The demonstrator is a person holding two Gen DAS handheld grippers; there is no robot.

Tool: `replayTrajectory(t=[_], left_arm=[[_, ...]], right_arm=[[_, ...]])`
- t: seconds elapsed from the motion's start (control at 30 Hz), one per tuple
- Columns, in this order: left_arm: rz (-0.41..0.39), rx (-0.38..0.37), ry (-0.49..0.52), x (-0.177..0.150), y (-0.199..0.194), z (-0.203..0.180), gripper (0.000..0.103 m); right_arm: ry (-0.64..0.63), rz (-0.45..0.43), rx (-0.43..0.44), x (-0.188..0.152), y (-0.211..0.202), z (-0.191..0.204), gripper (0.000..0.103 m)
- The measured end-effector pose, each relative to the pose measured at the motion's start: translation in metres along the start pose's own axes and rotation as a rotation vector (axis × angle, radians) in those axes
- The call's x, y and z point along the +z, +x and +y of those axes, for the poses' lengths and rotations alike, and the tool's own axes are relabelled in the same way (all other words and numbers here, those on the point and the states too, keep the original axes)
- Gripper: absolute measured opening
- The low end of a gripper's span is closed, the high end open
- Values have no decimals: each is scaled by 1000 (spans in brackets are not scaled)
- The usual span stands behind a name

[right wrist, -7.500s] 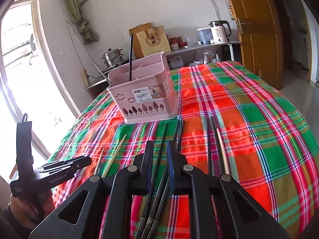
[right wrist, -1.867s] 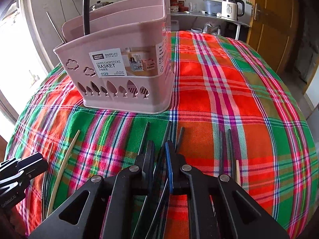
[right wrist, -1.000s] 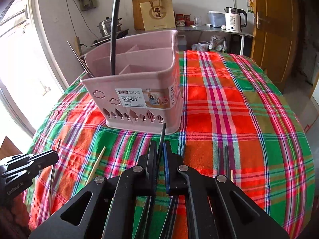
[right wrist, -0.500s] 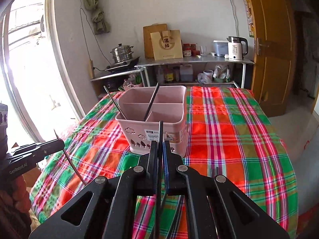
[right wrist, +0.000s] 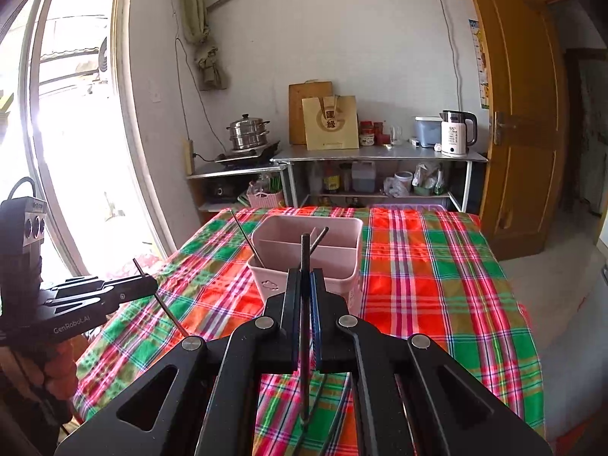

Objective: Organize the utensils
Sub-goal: 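Lift the metal chopstick toward the basket with the left tool while the right tool carries the black chopstick there, then open the left tool over the pink basket while the right tool releases its black chopstick in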

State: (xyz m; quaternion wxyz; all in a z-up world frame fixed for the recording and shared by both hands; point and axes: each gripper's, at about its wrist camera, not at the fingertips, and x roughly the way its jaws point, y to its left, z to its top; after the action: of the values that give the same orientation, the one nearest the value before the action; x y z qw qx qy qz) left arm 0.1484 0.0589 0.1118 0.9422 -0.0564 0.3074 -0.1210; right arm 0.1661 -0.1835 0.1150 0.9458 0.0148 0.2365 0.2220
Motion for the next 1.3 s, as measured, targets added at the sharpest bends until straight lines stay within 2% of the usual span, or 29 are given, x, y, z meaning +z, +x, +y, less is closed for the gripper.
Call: replayTrajectory(t=[0.23,0.5,0.77,1.0,1.3], left_arm=[[-23,-11,10,38,2,2,4],[-85,-29,19,99,3,2,4],[-107,-32,36,141,36,1,4],[-71,-38,31,146,83,10,4],[3,-41,4,122,126,26,4]], right_arm=[[-15,-47,28,27,1,6,5],[-9,-144,69,81,6,11,5],[11,-191,76,118,33,9,4],[48,-158,74,117,74,-5,4],[69,-53,54,92,109,-20,5]])
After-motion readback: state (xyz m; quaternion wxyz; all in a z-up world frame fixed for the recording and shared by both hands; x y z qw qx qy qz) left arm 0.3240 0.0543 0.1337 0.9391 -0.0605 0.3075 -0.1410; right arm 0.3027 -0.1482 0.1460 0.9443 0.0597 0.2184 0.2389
